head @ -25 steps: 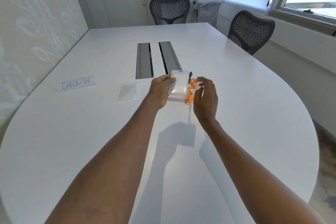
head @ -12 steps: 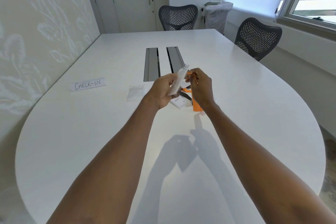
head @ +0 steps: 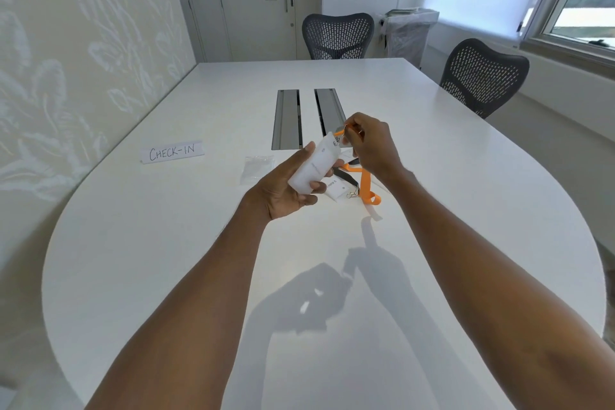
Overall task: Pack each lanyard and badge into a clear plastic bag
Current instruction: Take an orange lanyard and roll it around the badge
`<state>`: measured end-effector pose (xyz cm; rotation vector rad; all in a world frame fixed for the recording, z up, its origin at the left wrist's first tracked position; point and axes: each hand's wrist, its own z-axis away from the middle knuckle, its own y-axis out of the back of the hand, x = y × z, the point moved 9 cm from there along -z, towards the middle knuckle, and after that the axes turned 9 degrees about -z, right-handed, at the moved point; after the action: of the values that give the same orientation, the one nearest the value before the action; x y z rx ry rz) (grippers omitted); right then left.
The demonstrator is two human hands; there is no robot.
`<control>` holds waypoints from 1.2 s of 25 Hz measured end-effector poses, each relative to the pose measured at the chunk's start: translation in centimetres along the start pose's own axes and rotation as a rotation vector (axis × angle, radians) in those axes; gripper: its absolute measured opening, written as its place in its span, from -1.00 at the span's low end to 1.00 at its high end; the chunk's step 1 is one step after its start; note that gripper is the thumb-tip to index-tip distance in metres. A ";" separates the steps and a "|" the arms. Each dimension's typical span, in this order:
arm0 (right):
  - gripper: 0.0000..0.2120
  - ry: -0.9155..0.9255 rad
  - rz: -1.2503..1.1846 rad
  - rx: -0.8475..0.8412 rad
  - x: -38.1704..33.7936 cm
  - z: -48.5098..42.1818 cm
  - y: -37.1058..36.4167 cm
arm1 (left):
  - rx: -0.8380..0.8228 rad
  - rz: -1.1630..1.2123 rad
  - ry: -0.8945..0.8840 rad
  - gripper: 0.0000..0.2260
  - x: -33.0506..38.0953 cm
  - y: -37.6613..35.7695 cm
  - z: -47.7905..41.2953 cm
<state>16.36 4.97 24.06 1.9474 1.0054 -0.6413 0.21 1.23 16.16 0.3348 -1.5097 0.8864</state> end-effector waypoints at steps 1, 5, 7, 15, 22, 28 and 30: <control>-0.89 -0.003 0.017 -0.014 0.0 -0.1 -0.4 | -0.013 -0.013 -0.006 -0.46 0.0 0.0 0.3; -0.83 -0.055 -0.037 -0.020 0.3 0.3 -1.7 | 0.015 0.036 -0.015 -0.54 0.3 0.3 1.2; -0.79 -0.100 -0.106 -0.015 0.6 0.8 -2.4 | 0.089 0.035 -0.077 -0.54 0.9 0.8 1.5; -0.79 -0.279 -0.357 -0.176 2.0 6.0 -8.9 | 0.535 -0.035 -0.253 -0.62 1.9 4.1 2.0; -0.77 -0.475 -0.529 -0.167 2.4 11.7 -12.8 | 0.714 -0.185 -0.252 -0.71 0.3 5.6 2.8; -0.72 -0.575 -0.595 -0.155 1.2 15.5 -13.3 | 0.985 -0.371 -0.242 -0.76 -0.2 7.3 4.5; -0.71 -0.588 -0.555 -0.134 1.0 15.7 -12.8 | 1.045 -0.456 -0.244 -0.75 -0.1 7.3 5.1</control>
<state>5.23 -3.68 9.48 1.2288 1.1579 -1.3246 -8.34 2.49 14.19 1.5227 -0.9848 1.2202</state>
